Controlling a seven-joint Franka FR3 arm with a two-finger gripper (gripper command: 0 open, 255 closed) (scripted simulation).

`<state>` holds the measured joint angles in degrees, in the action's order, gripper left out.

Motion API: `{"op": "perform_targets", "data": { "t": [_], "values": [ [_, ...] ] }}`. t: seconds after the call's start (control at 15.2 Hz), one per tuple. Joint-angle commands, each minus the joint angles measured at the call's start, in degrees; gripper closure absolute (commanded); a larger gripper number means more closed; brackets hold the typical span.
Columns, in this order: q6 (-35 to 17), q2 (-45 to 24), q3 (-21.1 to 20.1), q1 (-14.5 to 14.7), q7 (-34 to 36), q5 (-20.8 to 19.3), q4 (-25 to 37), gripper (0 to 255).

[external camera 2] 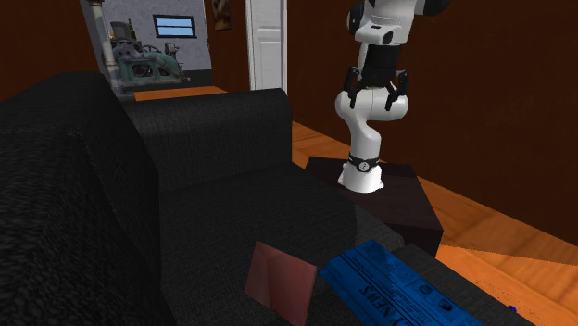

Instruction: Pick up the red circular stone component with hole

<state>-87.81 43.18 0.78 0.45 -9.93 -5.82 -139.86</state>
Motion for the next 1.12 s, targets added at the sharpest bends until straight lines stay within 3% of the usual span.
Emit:
{"op": "perform_targets", "data": {
  "t": [0.0,0.59,1.06],
  "values": [
    [0.0,0.0,0.0,0.0,0.0,0.0,0.0,0],
    [-15.8,-12.8,10.5,0.7,-18.5,-5.5,1.2,0],
    [-26.5,-26.9,17.2,2.4,-33.4,-4.3,7.3,0]
  ]
}}
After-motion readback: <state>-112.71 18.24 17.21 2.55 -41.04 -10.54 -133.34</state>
